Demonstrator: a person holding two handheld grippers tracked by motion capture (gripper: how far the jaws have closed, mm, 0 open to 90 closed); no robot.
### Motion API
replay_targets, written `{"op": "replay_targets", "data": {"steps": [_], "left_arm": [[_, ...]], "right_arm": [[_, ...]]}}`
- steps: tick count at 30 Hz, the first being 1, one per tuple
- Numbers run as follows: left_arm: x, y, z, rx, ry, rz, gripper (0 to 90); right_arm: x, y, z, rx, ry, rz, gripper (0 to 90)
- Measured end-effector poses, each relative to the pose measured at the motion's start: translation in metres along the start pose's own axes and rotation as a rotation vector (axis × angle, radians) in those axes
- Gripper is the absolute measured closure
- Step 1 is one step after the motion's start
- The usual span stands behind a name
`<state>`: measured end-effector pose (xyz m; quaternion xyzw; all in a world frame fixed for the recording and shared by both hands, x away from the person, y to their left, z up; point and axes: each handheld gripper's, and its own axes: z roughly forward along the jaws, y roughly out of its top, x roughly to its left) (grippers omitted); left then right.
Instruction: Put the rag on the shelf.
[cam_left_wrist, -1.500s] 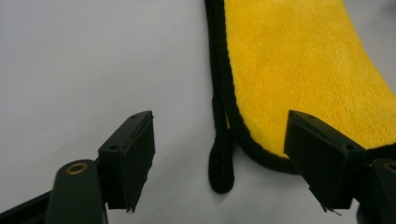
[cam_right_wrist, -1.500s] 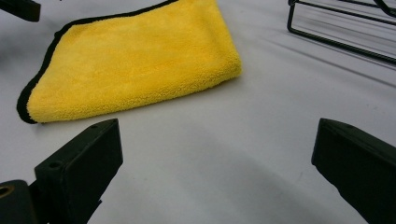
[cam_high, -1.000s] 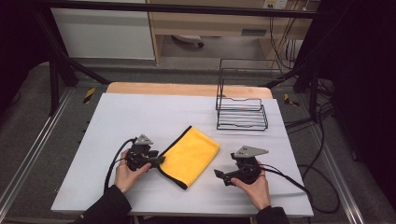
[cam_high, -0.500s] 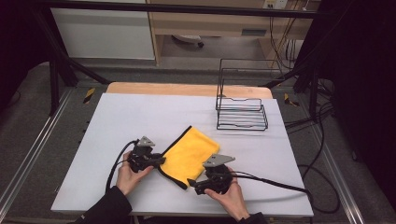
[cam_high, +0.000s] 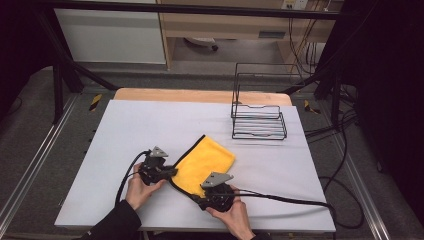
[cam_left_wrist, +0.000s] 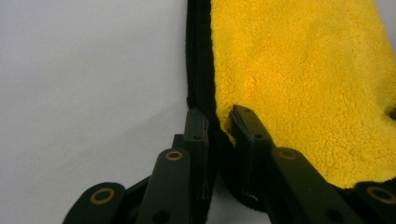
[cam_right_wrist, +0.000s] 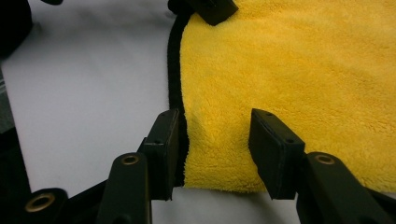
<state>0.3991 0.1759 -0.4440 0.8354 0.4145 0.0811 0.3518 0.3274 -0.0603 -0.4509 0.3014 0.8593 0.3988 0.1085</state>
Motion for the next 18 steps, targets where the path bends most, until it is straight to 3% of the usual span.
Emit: {"op": "replay_targets", "data": {"steps": [7, 12, 18], "left_arm": [[0.0004, -0.0001, 0.0004, -0.002, 0.0, -0.012, 76.0], [0.0004, 0.0007, 0.0004, 0.004, -0.003, -0.028, 77.1], [0.0018, 0.0016, 0.0001, 0.006, -0.017, -0.052, 79.6]], "right_arm": [[0.0074, -0.0009, 0.0036, 0.016, -0.06, -0.061, 58.2], [0.0081, -0.0002, 0.004, 0.028, -0.093, -0.096, 68.4], [0.0052, 0.0027, 0.0029, 0.044, -0.088, -0.108, 79.3]]}}
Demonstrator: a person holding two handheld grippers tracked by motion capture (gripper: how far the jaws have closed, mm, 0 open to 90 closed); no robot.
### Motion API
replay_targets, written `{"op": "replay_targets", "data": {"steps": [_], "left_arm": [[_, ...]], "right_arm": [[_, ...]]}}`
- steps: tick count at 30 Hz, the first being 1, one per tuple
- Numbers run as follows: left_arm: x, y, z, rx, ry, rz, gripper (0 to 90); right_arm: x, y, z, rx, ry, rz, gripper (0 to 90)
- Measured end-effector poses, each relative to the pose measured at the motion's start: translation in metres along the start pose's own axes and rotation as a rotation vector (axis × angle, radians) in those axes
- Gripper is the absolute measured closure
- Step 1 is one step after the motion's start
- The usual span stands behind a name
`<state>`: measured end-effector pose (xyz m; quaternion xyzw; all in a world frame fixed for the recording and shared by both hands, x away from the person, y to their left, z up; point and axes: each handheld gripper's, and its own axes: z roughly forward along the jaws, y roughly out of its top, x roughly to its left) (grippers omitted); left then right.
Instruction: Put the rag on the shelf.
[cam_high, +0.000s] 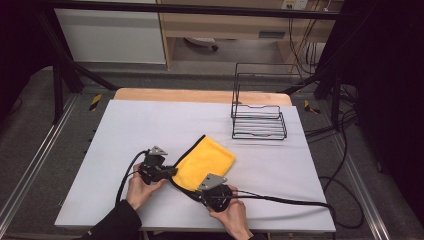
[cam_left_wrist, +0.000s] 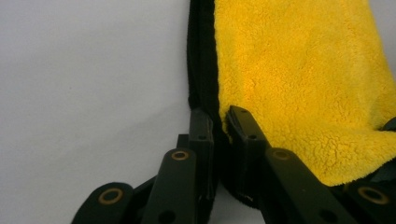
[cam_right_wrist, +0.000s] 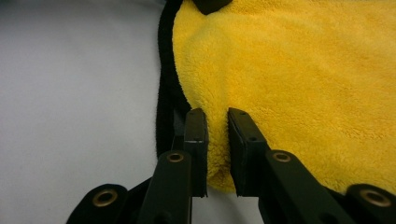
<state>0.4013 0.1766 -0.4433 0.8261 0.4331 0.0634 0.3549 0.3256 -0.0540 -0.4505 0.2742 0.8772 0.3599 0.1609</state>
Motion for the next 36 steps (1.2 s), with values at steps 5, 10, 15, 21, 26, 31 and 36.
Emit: {"op": "replay_targets", "data": {"steps": [5, 10, 15, 21, 26, 31, 36], "left_arm": [[-0.003, 0.001, -0.006, 0.004, -0.04, -0.042, 80.9], [-0.021, -0.002, -0.014, 0.001, -0.09, -0.046, 80.8], [-0.038, -0.011, -0.013, 0.022, -0.103, -0.049, 79.8], [-0.057, -0.02, -0.009, 0.031, -0.093, -0.038, 78.3], [-0.054, -0.018, -0.014, 0.01, -0.067, 0.024, 71.4], [-0.047, -0.014, -0.025, -0.052, -0.035, 0.053, 55.4], [-0.04, -0.013, -0.017, -0.033, -0.019, 0.062, 52.3]], "right_arm": [[-0.007, 0.003, -0.008, 0.012, 0.049, 0.015, 80.5], [-0.018, 0.003, -0.032, 0.017, 0.094, 0.041, 80.5], [-0.024, -0.008, -0.046, 0.065, 0.138, 0.033, 79.9], [-0.032, -0.024, -0.051, 0.084, 0.174, 0.038, 77.8], [-0.034, -0.024, -0.053, 0.077, 0.203, 0.065, 68.2], [-0.05, -0.024, -0.071, -0.033, 0.154, 0.143, 51.0], [-0.064, -0.039, -0.062, -0.029, 0.045, 0.314, 37.0]]}}
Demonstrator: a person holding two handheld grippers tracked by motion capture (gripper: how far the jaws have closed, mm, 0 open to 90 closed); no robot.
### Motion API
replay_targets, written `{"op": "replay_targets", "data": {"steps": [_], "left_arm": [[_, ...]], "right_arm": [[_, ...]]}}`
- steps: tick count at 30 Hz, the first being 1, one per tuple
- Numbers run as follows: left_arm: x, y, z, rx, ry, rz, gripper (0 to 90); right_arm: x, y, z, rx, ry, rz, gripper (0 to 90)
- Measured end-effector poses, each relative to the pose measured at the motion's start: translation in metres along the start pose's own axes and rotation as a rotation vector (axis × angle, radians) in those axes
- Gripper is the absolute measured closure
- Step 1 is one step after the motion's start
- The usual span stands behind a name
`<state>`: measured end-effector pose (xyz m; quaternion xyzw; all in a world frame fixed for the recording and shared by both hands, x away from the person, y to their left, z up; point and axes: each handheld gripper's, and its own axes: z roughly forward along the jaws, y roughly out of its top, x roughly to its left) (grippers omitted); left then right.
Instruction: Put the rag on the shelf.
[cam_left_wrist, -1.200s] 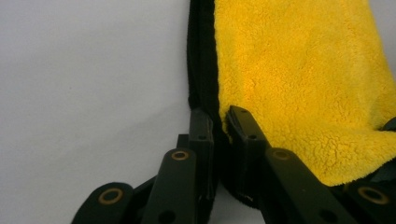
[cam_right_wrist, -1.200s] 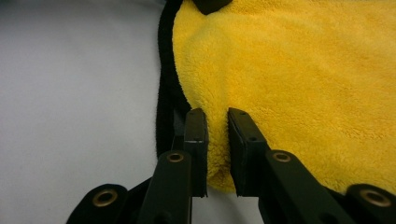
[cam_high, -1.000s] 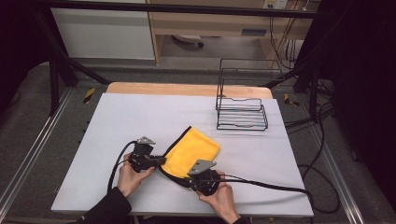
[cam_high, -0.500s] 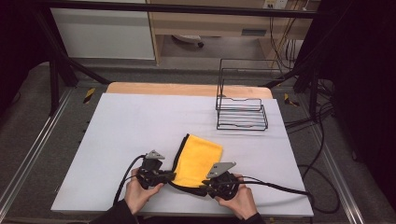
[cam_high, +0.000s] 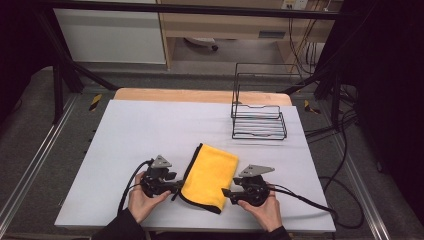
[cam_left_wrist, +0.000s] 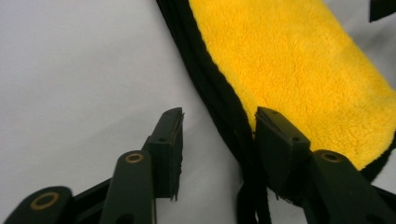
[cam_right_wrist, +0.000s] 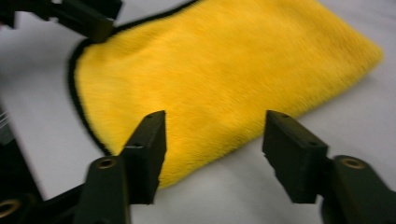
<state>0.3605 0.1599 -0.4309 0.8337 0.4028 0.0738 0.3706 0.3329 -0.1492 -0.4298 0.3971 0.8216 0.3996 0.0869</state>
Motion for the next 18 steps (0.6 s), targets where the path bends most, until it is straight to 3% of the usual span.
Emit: {"op": "replay_targets", "data": {"steps": [1, 3, 5, 6, 8, 9, 14, 18], "left_arm": [[0.001, 0.0, 0.003, 0.011, -0.008, 0.003, 52.3], [0.003, -0.001, 0.007, 0.025, -0.02, 0.012, 59.5], [0.002, -0.002, 0.011, 0.044, -0.031, 0.024, 62.6], [0.001, -0.003, 0.011, 0.04, -0.054, 0.021, 69.7], [0.0, -0.002, 0.011, 0.047, -0.059, 0.027, 73.4], [-0.001, -0.003, 0.011, 0.049, -0.063, 0.028, 79.0], [-0.004, -0.003, 0.012, 0.054, -0.059, 0.017, 86.2], [-0.007, -0.003, 0.011, 0.051, -0.046, 0.012, 88.1]], "right_arm": [[0.0, 0.0, 0.0, 0.0, 0.0, 0.0, 37.0], [-0.002, -0.006, 0.014, 0.041, -0.055, 0.045, 35.7], [-0.001, -0.008, 0.017, 0.044, -0.061, 0.054, 36.8], [0.002, -0.009, 0.021, 0.038, -0.053, 0.094, 41.6], [0.003, -0.01, 0.022, 0.031, -0.06, 0.095, 44.4], [0.006, -0.011, 0.022, 0.033, -0.051, 0.114, 52.0], [0.007, -0.011, 0.022, 0.042, -0.004, 0.165, 73.6], [0.003, -0.007, 0.021, 0.045, 0.021, 0.167, 85.0]]}}
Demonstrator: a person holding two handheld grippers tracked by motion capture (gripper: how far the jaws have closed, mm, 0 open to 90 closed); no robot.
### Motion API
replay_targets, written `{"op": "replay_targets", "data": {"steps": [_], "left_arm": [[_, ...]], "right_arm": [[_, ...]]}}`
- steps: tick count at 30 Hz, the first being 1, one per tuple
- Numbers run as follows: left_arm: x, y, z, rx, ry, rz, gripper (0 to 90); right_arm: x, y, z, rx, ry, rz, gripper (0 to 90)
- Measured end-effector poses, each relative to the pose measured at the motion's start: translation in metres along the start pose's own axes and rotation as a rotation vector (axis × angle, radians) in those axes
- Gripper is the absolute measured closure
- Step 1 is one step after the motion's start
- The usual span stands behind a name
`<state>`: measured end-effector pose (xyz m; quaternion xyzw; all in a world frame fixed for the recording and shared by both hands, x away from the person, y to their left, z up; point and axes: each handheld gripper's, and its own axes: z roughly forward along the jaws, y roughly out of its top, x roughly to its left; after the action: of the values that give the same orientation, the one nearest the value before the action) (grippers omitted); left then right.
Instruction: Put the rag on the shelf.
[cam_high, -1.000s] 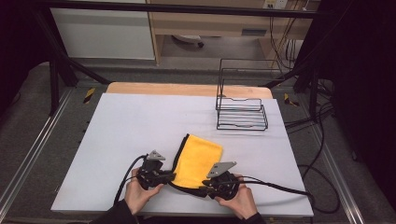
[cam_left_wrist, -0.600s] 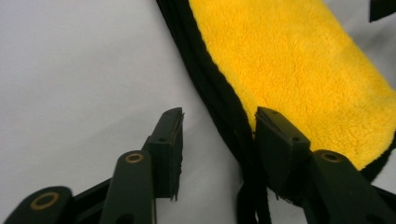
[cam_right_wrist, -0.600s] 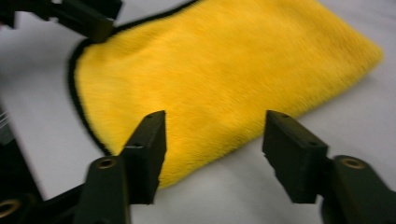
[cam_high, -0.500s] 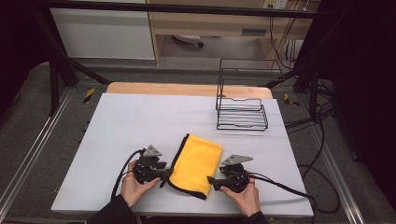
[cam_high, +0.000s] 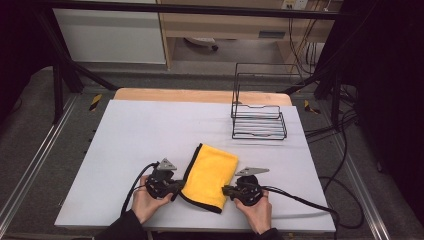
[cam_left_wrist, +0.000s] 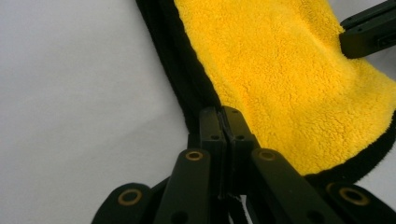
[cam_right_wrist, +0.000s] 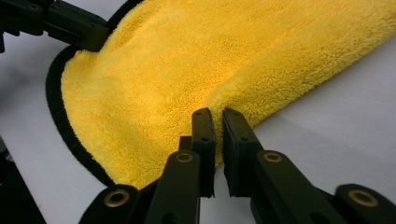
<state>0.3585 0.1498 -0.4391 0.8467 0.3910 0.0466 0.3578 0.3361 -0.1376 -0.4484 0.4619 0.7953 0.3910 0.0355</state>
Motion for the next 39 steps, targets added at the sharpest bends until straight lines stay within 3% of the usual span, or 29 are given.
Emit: {"op": "replay_targets", "data": {"steps": [4, 5, 10, 13, 15, 18, 19, 22, 24, 25, 26, 28, 29, 30, 32, 35, 39], "left_arm": [[-0.006, -0.001, -0.001, -0.011, -0.02, -0.017, 88.3], [-0.01, -0.002, -0.002, -0.015, -0.063, -0.026, 88.2], [-0.027, -0.002, 0.0, -0.036, -0.07, -0.004, 88.1], [-0.031, -0.001, 0.001, -0.021, -0.018, 0.02, 88.0], [-0.026, -0.001, 0.0, -0.016, -0.004, 0.001, 87.9], [-0.018, 0.0, -0.002, 0.002, -0.022, -0.01, 82.0], [-0.016, 0.0, -0.001, -0.01, 0.005, 0.005, 76.0], [-0.016, 0.0, 0.002, -0.004, 0.025, 0.015, 64.4], [-0.016, -0.001, 0.005, 0.004, 0.043, 0.025, 61.4], [-0.016, -0.001, 0.005, 0.006, 0.037, 0.024, 64.3], [-0.016, -0.001, 0.006, 0.01, -0.006, 0.014, 71.9], [-0.017, -0.001, 0.006, 0.011, 0.0, 0.014, 77.6], [-0.017, -0.001, 0.006, 0.013, -0.001, 0.012, 80.2], [-0.018, -0.001, 0.006, 0.016, -0.003, 0.005, 83.6], [-0.019, -0.001, 0.005, 0.012, -0.02, -0.014, 88.1], [-0.026, -0.001, 0.005, 0.0, -0.005, 0.007, 88.3], [-0.036, -0.002, 0.008, -0.015, -0.044, 0.015, 88.2]], "right_arm": [[-0.003, 0.004, -0.005, 0.011, 0.009, -0.01, 86.5], [-0.004, 0.005, -0.007, 0.008, 0.007, -0.021, 86.6], [-0.014, 0.01, -0.019, 0.014, -0.005, -0.035, 87.7], [-0.019, 0.008, -0.02, 0.023, 0.006, -0.023, 87.1], [-0.019, 0.006, -0.016, 0.034, -0.007, -0.048, 85.1], [-0.018, 0.002, -0.015, 0.026, -0.038, -0.062, 72.3], [-0.017, 0.001, -0.016, 0.017, -0.04, -0.053, 65.4], [-0.013, -0.003, -0.015, -0.011, -0.042, -0.042, 55.1], [-0.011, -0.007, -0.008, 0.0, -0.044, -0.038, 55.5], [-0.01, -0.007, -0.008, -0.015, -0.049, -0.037, 58.0], [-0.009, -0.007, -0.008, -0.005, -0.041, -0.029, 64.5], [-0.009, -0.007, -0.007, 0.0, -0.027, -0.009, 68.4], [-0.008, -0.007, -0.007, 0.003, -0.017, 0.005, 79.1], [-0.008, -0.007, -0.008, 0.001, -0.016, 0.006, 82.7], [-0.01, -0.004, -0.009, 0.007, -0.005, 0.013, 84.9], [-0.014, 0.001, -0.013, 0.011, 0.003, 0.01, 85.4], [-0.021, 0.007, -0.022, 0.003, -0.034, -0.037, 85.3]]}}
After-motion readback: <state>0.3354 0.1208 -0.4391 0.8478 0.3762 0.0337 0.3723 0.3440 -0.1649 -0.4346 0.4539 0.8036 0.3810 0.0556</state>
